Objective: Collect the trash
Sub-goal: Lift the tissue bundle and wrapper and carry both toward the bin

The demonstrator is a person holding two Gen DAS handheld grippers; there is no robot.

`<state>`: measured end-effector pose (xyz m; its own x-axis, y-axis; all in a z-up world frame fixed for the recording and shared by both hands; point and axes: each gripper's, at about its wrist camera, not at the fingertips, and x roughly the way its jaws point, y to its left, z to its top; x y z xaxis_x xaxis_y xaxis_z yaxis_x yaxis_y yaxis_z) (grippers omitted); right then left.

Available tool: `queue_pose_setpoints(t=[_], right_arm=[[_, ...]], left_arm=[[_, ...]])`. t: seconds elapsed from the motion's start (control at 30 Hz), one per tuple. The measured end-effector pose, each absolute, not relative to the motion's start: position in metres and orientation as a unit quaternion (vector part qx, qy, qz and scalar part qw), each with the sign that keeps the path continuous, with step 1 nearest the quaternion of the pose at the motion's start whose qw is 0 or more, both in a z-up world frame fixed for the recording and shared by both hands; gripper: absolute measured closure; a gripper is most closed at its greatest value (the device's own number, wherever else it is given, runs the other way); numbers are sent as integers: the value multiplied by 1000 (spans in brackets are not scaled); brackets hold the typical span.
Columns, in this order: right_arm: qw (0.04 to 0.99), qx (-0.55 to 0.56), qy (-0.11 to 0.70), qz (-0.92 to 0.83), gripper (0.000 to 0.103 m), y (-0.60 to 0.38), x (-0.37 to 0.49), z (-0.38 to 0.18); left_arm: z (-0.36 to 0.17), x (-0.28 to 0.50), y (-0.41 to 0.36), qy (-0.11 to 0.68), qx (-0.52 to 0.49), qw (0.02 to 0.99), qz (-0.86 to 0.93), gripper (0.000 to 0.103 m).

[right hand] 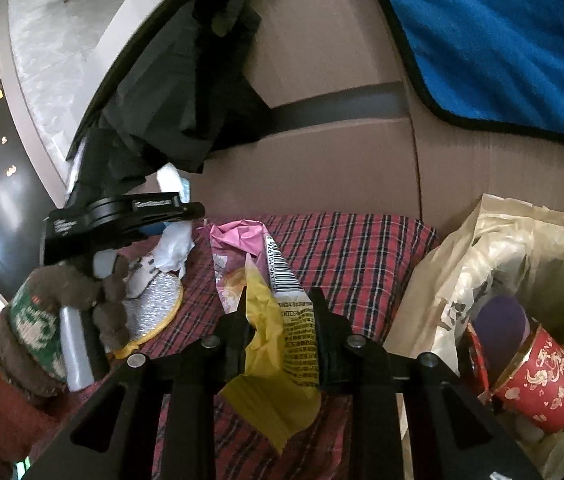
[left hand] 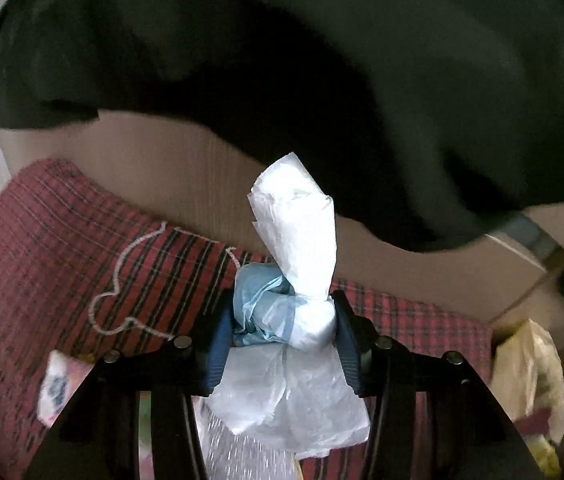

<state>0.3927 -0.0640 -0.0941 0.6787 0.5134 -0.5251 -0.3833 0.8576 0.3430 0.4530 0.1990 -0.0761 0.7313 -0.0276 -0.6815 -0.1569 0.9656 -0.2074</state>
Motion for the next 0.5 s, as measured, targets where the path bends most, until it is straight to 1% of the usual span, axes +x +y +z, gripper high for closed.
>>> queue_pose_setpoints(t=[0.27, 0.37, 0.5], right_arm=[[920, 85, 283, 256, 78, -52, 370, -64], [926, 74, 267, 256, 78, -50, 360, -51], [930, 68, 250, 261, 78, -50, 347, -34]], left_arm=[[-25, 393, 194, 310, -115, 943, 30, 56], [-6, 358, 186, 284, -119, 951, 19, 56], [6, 318, 176, 246, -116, 962, 17, 56]])
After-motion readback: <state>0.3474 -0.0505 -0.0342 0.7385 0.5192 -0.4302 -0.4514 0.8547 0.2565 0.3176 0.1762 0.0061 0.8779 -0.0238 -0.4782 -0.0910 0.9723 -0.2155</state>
